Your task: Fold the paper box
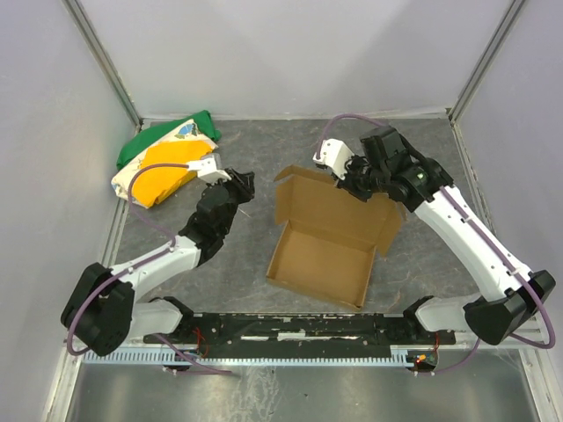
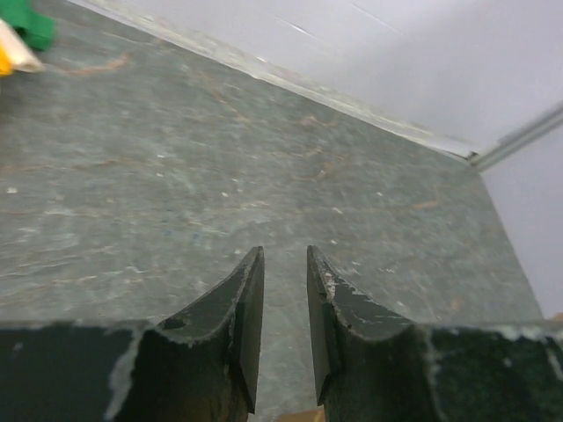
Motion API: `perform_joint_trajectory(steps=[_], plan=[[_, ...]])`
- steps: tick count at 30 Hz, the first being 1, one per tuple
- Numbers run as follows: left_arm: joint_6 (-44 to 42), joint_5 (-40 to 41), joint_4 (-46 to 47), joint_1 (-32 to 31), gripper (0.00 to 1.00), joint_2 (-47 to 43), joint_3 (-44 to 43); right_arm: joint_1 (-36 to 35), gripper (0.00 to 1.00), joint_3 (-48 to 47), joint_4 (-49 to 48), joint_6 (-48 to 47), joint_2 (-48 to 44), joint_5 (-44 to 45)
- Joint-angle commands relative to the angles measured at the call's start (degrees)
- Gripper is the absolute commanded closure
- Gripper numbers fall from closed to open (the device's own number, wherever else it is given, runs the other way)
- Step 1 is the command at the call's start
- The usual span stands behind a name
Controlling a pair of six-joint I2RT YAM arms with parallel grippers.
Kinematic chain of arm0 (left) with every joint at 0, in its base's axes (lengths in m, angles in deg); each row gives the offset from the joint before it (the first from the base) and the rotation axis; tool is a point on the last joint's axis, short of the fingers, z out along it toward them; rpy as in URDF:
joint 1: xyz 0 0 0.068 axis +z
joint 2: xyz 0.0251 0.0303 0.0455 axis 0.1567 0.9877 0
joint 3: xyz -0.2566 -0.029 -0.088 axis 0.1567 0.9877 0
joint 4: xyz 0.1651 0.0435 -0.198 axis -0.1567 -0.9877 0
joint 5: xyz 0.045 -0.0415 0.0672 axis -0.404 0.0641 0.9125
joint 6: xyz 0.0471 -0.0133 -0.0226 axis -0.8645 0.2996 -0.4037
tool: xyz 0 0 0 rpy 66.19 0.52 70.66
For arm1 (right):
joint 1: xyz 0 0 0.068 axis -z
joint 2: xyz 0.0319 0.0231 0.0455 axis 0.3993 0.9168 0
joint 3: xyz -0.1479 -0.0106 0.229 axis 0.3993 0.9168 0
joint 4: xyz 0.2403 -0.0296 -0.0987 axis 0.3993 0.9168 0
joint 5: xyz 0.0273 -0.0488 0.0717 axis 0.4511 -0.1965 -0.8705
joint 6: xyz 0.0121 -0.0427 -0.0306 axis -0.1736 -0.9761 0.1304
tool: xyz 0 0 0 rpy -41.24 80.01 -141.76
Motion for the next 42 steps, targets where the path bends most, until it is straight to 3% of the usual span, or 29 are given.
perform_joint_trajectory(steps=[1,11,19,27,37,42], plan=[[5.54,-9.55,3.72,0.38,0.69,2.47,-2.12,-0.87,0.98,2.05,-5.28,1.31,-0.93,-2.96],[11.68,-14.64,5.13,0.37,0.76,-0.44,6.42,-4.26,0.98,11.82,-15.75,8.38,-7.22,1.75],[18.38,-21.55,4.68,0.1,0.81,-3.81,10.87,-8.69,0.98,14.15,-17.43,14.78,-10.15,5.34],[18.33,-19.91,-3.51,-2.59,0.9,-5.02,8.82,-16.46,0.98,14.49,-18.59,19.87,-8.07,14.25],[18.86,-12.99,-10.29,-6.55,0.89,-6.83,7.8,-28.82,0.98,18.06,-20.23,22.19,-4.9,27.65],[16.69,-8.79,-16.06,-6.56,0.89,-11.88,9.92,-33.88,0.98,19.61,-18.42,24.82,-6.35,31.47]])
